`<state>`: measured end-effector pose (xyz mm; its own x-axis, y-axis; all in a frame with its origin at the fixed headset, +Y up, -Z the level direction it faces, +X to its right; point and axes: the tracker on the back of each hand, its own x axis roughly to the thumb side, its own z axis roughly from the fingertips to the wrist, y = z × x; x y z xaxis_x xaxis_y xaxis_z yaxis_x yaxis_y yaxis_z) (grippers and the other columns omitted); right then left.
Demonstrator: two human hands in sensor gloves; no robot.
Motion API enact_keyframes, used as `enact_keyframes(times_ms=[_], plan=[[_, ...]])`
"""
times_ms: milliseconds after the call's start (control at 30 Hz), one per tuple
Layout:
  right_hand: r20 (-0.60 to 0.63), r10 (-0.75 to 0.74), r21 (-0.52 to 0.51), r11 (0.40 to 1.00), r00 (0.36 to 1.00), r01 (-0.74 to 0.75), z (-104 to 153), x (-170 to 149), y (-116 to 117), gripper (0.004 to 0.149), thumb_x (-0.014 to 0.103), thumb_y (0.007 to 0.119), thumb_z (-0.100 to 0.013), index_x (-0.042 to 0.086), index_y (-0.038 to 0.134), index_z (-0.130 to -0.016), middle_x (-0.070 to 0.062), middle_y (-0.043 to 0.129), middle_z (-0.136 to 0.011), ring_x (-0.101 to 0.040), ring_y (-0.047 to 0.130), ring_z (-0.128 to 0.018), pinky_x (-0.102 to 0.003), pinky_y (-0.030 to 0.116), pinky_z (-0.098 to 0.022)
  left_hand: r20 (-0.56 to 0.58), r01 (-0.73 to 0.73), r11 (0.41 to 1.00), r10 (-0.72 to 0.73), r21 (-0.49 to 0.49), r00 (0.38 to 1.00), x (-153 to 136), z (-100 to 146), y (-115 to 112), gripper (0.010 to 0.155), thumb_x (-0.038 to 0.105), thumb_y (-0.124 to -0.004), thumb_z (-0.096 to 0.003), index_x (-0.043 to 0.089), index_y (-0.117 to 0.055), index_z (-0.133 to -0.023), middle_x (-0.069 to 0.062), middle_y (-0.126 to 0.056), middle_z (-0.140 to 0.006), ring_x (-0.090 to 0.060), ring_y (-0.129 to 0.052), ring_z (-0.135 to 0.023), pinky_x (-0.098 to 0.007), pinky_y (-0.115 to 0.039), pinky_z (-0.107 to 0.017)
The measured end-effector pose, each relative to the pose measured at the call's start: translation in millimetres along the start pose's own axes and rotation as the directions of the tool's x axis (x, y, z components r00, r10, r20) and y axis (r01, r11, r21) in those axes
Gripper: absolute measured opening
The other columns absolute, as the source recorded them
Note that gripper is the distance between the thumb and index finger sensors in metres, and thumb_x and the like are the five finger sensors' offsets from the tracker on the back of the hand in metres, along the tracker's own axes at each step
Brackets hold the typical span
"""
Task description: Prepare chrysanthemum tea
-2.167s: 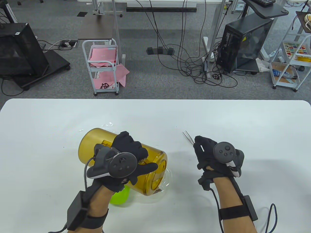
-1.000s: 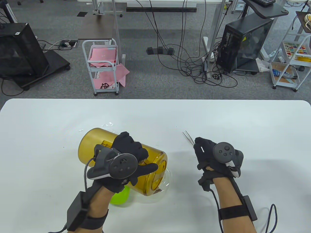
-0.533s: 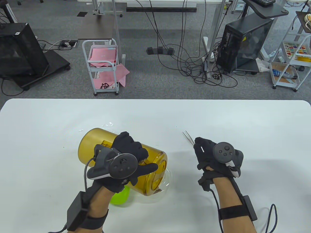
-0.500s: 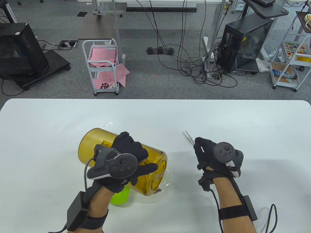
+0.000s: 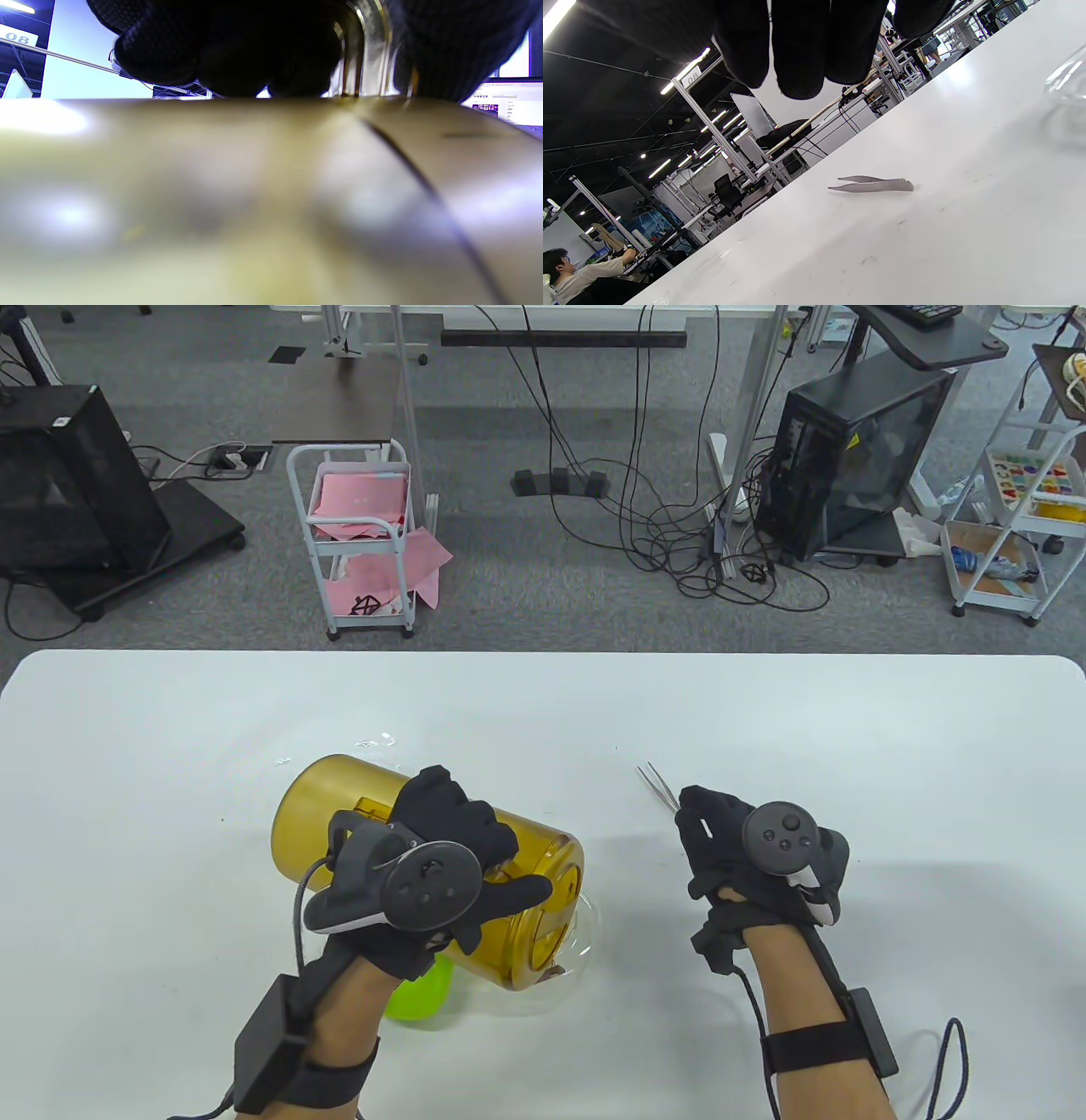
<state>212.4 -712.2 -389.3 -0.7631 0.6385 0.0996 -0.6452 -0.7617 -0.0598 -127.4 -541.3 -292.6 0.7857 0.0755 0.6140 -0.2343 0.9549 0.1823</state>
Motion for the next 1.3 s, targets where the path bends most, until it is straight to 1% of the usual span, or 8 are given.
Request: enact_keyframes(times_ms=[733,900,1300], plan=[[0.001,0.001,0.000,1.000,1.000,-0.001,0.1,0.4,0.2,0.052,0.052,0.066,-0.058,0.028,0.070,-0.104,-0.005,0.070,-0.106,-0.039,0.068,-0.104,-0.068,0.047,-0.074,0.002,0.012,1.000,-0.012,0.001,1.000,1.9,0.0,-0.3,0.052,0.072,-0.090,-0.0454,0.023,-0.099,-0.060,-0.005,-0.102,-0.050,-0.035,-0.092,-0.056,-0.069,-0.052,-0.075],[0.012,0.033,0.011,0.999,0.999,-0.033,1.2,3.0,2.3,0.052,0.052,0.066,-0.058,0.028,0.070,-0.103,-0.005,0.070,-0.106,-0.039,0.069,-0.104,-0.068,0.047,-0.074,-0.002,0.006,1.000,-0.006,0.000,1.000,1.2,-0.1,-0.4,0.052,0.072,-0.090,-0.0454,0.023,-0.099,-0.060,-0.005,-0.102,-0.050,-0.035,-0.092,-0.056,-0.069,-0.052,-0.075],[0.018,0.050,0.021,0.999,0.999,-0.050,1.8,7.1,7.2,0.052,0.052,0.067,-0.058,0.028,0.070,-0.103,-0.005,0.070,-0.105,-0.039,0.069,-0.104,-0.068,0.048,-0.074,-0.002,0.011,1.000,-0.011,0.000,1.000,1.7,0.2,-0.5,0.052,0.072,-0.090,-0.0454,0.023,-0.099,-0.060,-0.005,-0.102,-0.050,-0.035,-0.092,-0.056,-0.069,-0.052,-0.075]])
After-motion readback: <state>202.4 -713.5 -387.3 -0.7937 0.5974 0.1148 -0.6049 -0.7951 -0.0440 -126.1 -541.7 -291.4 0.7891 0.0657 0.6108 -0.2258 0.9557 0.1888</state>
